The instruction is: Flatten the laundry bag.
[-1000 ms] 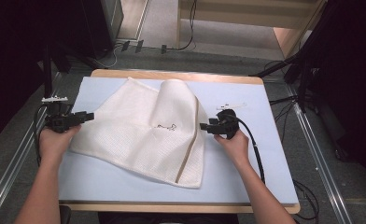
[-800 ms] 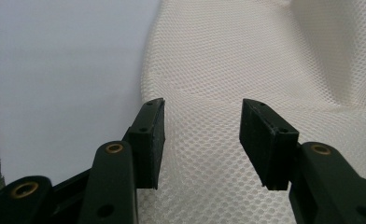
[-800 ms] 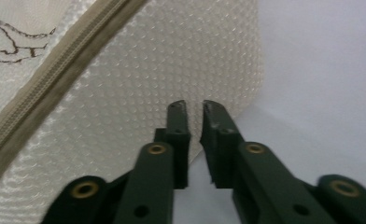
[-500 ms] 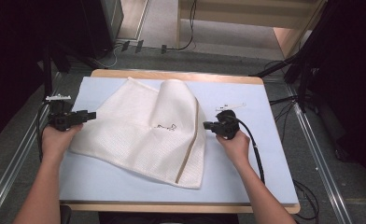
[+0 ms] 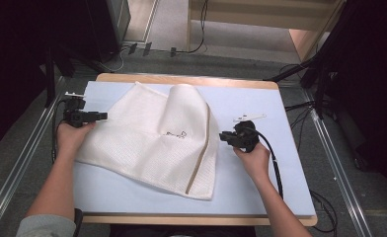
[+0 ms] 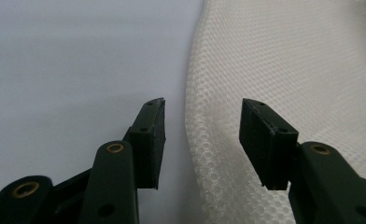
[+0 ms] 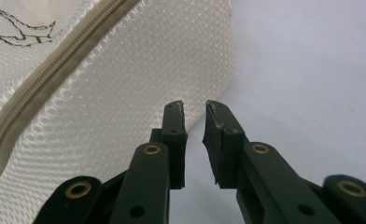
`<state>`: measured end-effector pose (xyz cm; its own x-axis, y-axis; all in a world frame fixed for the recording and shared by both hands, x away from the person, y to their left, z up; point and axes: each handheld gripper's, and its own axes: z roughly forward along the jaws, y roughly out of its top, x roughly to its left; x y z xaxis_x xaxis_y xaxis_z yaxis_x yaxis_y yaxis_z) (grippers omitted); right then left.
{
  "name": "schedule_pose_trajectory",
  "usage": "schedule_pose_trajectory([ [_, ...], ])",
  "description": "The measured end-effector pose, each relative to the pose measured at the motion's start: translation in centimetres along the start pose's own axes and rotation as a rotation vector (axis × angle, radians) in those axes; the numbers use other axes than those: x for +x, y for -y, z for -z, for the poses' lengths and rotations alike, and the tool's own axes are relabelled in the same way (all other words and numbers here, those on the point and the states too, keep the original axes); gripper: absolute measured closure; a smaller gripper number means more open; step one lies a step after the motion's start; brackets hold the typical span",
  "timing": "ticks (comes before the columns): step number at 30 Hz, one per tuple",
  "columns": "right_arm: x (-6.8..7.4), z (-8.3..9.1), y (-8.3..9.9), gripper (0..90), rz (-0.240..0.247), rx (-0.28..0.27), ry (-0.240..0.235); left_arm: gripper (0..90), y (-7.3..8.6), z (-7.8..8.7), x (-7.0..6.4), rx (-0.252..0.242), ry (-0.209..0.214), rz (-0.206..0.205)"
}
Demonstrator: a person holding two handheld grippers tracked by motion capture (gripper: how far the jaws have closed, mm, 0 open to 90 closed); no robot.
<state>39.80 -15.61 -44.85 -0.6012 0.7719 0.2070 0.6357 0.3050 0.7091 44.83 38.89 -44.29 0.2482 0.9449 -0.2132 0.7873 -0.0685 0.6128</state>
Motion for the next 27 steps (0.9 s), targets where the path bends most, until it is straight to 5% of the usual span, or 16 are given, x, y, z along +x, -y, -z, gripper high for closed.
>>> schedule_pose_trajectory([
  [3, -0.2, 0.5, 0.2, 79.0, -0.005, -0.005, 0.009, 62.3, 0.1, -0.3, -0.3, 0.013, -0.007, -0.017],
  [5, -0.4, 0.9, 0.3, 79.0, -0.011, -0.019, 0.015, 77.6, 0.3, -0.3, -0.5, 0.019, -0.002, -0.023],
  [9, -0.6, 1.1, 0.2, 78.2, -0.017, -0.03, 0.013, 88.1, 0.3, -0.1, -0.9, 0.059, 0.03, -0.028],
  [17, -0.6, 1.1, -0.2, 75.8, -0.012, -0.038, 0.012, 89.1, 1.2, 3.0, -0.1, 0.008, 0.058, 0.01],
  [27, 0.7, -0.7, -1.2, 58.4, 0.008, -0.053, -0.008, 88.3, 3.4, 5.6, 1.2, -0.025, 0.045, 0.054],
])
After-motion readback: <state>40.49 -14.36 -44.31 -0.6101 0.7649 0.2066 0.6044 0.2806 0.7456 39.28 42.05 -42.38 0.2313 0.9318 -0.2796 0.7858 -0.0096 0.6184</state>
